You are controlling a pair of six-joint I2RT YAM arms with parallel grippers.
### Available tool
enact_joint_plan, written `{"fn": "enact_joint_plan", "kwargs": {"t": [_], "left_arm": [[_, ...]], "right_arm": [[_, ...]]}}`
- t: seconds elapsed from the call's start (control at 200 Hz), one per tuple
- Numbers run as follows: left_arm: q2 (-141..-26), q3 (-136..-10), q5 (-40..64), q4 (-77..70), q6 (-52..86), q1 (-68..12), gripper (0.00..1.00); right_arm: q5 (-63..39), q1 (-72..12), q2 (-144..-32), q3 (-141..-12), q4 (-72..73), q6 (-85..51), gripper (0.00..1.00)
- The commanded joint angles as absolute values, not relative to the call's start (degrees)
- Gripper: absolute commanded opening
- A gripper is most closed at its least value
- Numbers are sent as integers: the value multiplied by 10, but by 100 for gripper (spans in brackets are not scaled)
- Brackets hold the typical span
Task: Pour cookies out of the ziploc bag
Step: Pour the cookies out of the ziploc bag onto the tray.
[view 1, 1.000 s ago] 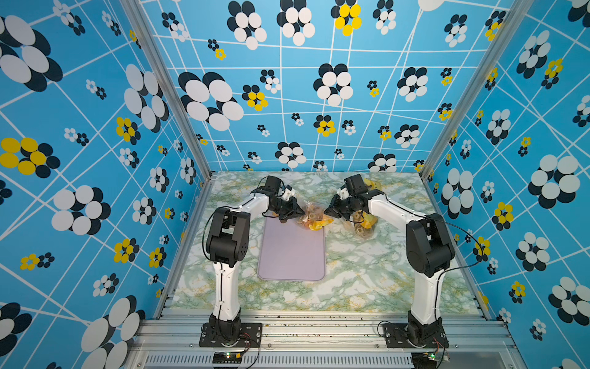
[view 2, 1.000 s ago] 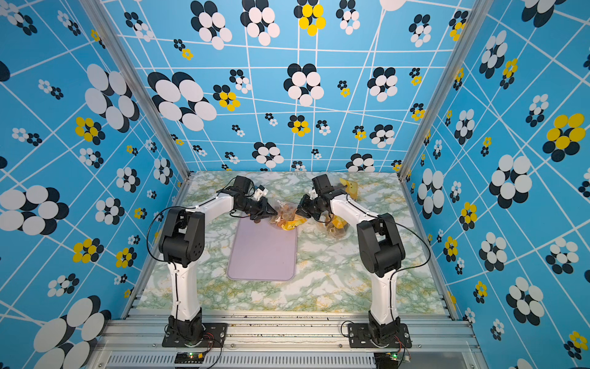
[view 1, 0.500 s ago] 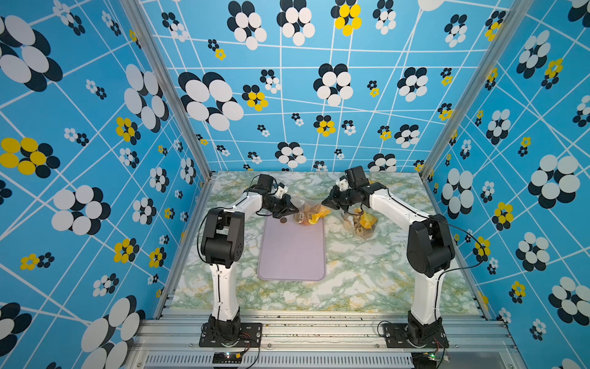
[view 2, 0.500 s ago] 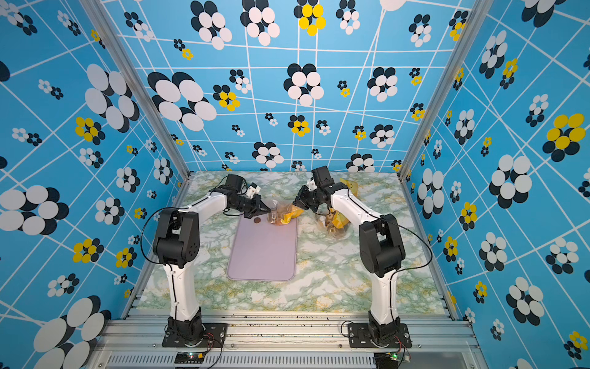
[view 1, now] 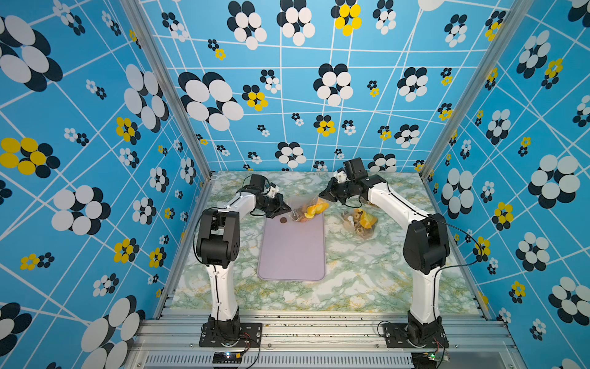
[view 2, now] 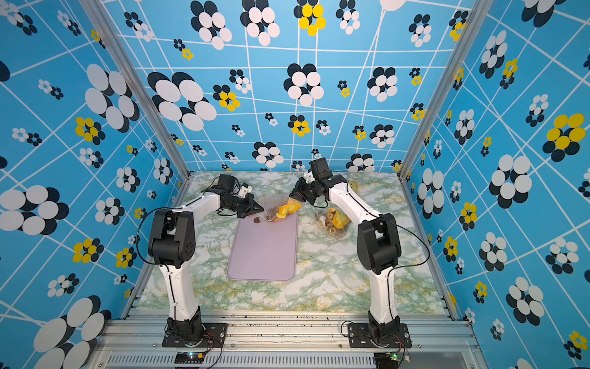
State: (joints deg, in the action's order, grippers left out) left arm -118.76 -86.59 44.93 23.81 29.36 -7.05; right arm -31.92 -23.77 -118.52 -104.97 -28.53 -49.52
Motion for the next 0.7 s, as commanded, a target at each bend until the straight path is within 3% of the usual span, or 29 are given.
{"fn": "enact_joint_plan", "kwargs": {"t": [0.0,0.695], "left_arm": [[-1173,-862,438,252,291,-61,0],[-1188,-874,399,304,283,-47,0]], "right_arm": [[-327,-250,-1198,-1081,-305,-490,0],[-326,-274,-1227,-1164,-363,-473,0]]}}
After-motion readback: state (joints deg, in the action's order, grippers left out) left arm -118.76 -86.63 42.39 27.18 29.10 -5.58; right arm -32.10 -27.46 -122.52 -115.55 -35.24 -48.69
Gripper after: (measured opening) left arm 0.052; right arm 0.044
